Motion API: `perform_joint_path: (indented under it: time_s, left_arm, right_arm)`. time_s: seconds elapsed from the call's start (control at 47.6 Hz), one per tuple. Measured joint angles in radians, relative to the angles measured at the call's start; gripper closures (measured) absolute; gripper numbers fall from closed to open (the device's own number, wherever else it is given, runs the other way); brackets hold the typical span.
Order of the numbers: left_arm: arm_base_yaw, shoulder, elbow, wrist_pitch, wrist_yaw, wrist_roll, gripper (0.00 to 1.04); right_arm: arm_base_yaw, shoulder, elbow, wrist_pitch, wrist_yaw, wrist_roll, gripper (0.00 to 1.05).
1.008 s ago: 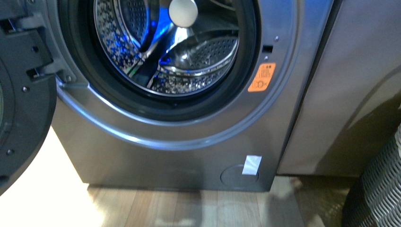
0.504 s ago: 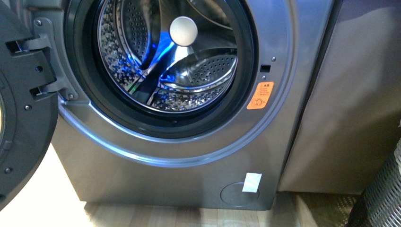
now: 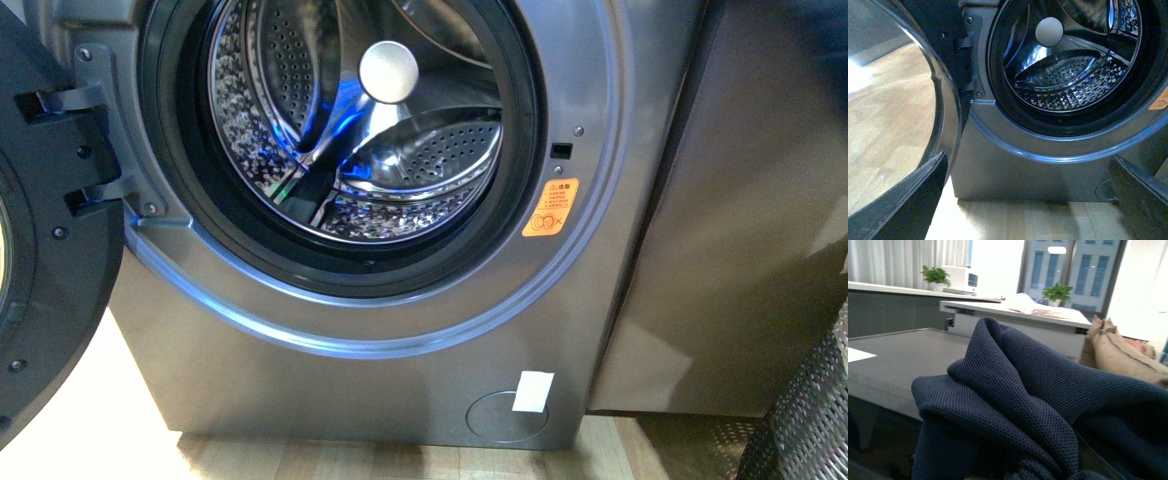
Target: Put clothes into washing machine
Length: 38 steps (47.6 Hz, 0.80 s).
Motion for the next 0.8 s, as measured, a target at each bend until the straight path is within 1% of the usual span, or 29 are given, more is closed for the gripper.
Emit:
perform_joint_path:
  time_s: [0.189,0.294,0.378,0.441,0.483,0.567,0.735,0.798]
  left_arm:
    - [0.000,0.000,0.000,0.000,0.000,0.000,0.07]
    - [0.000,0.000,0.000,0.000,0.000,0.000,0.07]
    - [0.000,0.000,0.000,0.000,0.000,0.000,0.07]
    - [0.000,0.000,0.000,0.000,0.000,0.000,0.07]
    - [0.000,0.000,0.000,0.000,0.000,0.000,0.07]
    - [0.000,0.000,0.000,0.000,0.000,0.000,0.07]
    - [0.000,0.000,0.000,0.000,0.000,0.000,0.07]
    - [0.000,0.000,0.000,0.000,0.000,0.000,0.07]
  right_arm:
    - [0.143,0.034,-0.025,0.050,-0.007,0.000,0.93]
    - [0.163,0.039,-0.025,0.052,-0.073,0.024,0.93]
    - [0.158,0.040,-0.025,0.049,-0.132,0.071,0.93]
    - [0.168,0.097,0.014,0.092,-0.143,0.109,0.93]
    - [0.153,0.113,0.016,0.074,-0.185,0.137,0.93]
    - [0.111,0.129,0.014,0.001,-0.310,0.196,0.93]
    - [0.060,0.100,-0.025,0.032,-0.389,0.262,0.93]
    - [0.055,0.085,-0.053,0.054,-0.419,0.268,0.93]
